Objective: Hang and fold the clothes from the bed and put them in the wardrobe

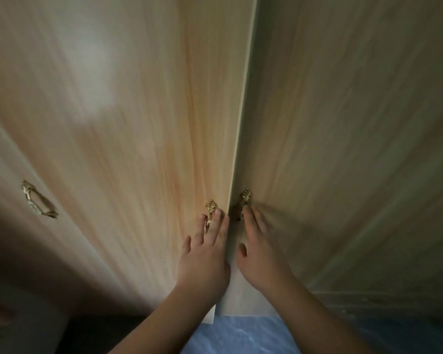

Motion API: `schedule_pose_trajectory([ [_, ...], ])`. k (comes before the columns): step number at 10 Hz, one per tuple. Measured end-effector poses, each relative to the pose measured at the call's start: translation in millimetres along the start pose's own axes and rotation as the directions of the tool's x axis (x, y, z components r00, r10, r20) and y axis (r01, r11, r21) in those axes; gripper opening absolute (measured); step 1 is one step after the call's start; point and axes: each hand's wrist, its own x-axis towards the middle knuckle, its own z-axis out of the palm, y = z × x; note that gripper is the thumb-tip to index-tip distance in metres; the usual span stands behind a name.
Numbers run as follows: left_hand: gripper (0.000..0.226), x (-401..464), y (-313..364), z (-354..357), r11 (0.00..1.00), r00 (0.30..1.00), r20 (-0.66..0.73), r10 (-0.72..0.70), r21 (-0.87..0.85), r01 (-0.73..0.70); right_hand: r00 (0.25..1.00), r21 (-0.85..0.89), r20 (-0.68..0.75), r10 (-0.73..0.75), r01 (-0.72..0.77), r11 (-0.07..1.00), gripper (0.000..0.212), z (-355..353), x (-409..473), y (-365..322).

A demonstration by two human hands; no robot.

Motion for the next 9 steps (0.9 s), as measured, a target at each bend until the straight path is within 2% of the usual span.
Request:
schedule_pose_trajectory([
  [2, 0.082, 23.3, 0.9, 12.0, 0.999, 1.000, 0.023, -0.002, 0.042, 0.001, 1.000, 0.062, -0.009, 0.006, -0.005, 0.998, 0.098, 14.9, 1.5, -5.3],
  [5, 0.089, 41.9, -10.4, 26.9, 0.995, 0.997, 0.063, 0.032, 0.092, -0.038, 0.999, 0.050, 0.006, 0.050, -0.051, 0.997, 0.091, 15.0, 1.0, -6.1],
  [7, 0.086, 44.4, -13.4, 29.9, 0.999, 0.998, 0.050, 0.038, 0.037, -0.040, 0.998, 0.051, 0.014, 0.068, -0.069, 0.996, 0.093, 17.7, 1.9, -5.9],
  [9, 0.082, 34.0, -22.0, 14.3, 0.992, 0.989, 0.087, 0.119, 0.022, -0.121, 0.995, 0.112, -0.065, 0.069, -0.062, 0.992, 0.091, 12.6, -8.0, -7.1],
])
